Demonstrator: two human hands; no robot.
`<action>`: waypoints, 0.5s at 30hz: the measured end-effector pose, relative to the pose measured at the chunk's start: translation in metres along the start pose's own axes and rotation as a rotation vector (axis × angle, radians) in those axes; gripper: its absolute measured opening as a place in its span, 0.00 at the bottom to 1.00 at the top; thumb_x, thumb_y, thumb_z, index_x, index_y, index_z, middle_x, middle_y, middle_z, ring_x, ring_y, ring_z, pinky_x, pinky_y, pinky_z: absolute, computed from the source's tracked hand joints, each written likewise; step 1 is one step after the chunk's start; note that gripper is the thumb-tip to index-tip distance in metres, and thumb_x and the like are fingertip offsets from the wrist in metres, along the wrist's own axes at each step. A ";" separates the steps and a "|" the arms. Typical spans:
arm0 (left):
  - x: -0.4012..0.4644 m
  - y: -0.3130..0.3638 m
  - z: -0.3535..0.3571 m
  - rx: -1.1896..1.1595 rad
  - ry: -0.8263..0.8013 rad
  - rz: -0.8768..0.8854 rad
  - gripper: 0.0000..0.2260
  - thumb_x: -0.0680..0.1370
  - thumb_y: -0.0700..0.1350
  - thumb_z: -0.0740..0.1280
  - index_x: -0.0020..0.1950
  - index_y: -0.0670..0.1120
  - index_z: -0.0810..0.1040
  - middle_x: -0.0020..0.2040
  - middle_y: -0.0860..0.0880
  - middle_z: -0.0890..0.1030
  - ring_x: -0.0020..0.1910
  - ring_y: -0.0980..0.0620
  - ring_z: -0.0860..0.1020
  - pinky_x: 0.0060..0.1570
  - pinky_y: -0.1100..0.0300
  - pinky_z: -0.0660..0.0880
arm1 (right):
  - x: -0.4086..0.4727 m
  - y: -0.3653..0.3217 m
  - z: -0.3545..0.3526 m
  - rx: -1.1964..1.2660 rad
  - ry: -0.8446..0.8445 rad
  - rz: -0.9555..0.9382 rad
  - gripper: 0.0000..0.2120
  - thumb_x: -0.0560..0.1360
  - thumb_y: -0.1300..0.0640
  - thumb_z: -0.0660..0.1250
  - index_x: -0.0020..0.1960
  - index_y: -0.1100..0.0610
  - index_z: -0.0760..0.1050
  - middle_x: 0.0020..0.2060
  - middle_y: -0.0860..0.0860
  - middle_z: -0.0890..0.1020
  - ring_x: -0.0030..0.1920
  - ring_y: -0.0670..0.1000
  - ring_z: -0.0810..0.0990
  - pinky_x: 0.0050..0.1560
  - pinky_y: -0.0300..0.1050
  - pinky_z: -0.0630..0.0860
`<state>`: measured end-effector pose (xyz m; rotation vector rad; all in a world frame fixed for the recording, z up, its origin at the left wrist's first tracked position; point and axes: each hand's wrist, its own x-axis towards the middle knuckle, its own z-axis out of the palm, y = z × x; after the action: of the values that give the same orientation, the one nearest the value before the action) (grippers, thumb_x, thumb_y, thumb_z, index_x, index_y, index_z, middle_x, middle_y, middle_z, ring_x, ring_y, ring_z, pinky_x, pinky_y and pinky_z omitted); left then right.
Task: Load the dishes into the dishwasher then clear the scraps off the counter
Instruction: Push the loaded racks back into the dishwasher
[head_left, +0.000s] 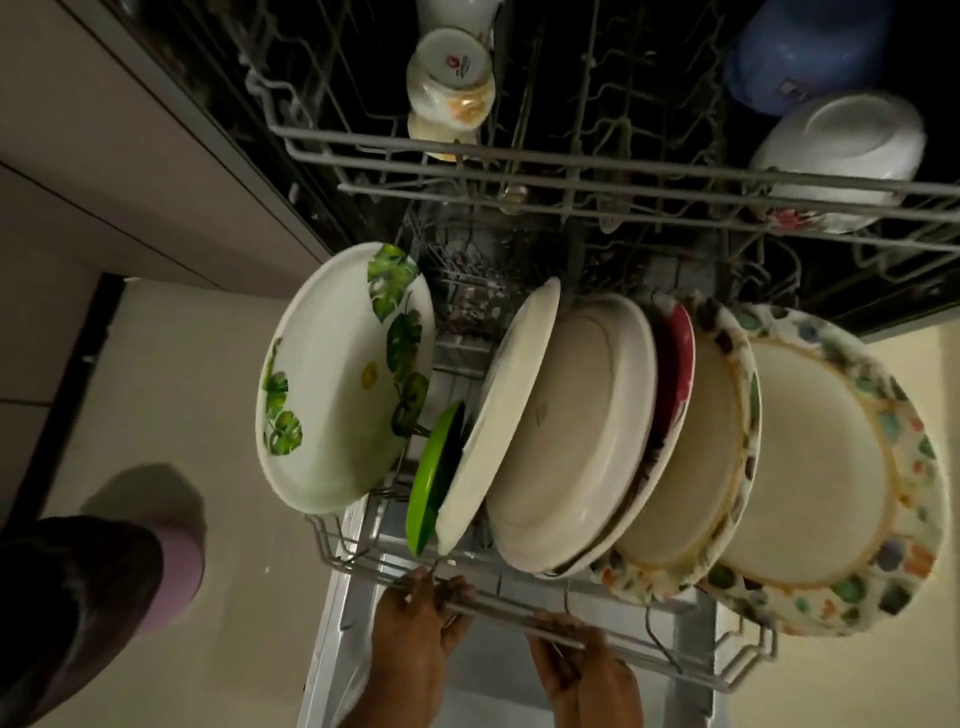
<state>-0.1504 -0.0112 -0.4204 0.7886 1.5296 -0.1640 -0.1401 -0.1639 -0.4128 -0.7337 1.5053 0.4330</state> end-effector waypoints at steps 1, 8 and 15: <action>0.001 0.002 -0.001 0.005 -0.003 0.017 0.07 0.87 0.41 0.59 0.53 0.40 0.74 0.39 0.37 0.85 0.35 0.43 0.84 0.35 0.50 0.84 | -0.001 0.002 0.000 0.000 -0.015 -0.016 0.14 0.86 0.62 0.60 0.44 0.67 0.73 0.28 0.60 0.83 0.26 0.57 0.85 0.26 0.53 0.83; -0.010 -0.006 0.007 -0.119 -0.006 -0.002 0.06 0.87 0.40 0.58 0.52 0.42 0.72 0.34 0.38 0.84 0.29 0.44 0.84 0.32 0.51 0.83 | -0.008 -0.012 0.000 -0.105 -0.018 -0.010 0.14 0.86 0.63 0.58 0.45 0.67 0.73 0.29 0.63 0.84 0.39 0.65 0.85 0.27 0.54 0.84; -0.020 -0.022 0.015 -0.230 -0.032 0.021 0.03 0.86 0.39 0.61 0.54 0.43 0.72 0.45 0.33 0.82 0.32 0.43 0.86 0.35 0.49 0.84 | -0.018 -0.035 -0.002 -0.144 -0.017 -0.010 0.13 0.86 0.63 0.59 0.48 0.71 0.75 0.37 0.69 0.84 0.49 0.67 0.83 0.32 0.61 0.85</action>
<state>-0.1516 -0.0435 -0.4119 0.6155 1.4787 0.0153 -0.1193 -0.1871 -0.3894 -0.8483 1.4642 0.5429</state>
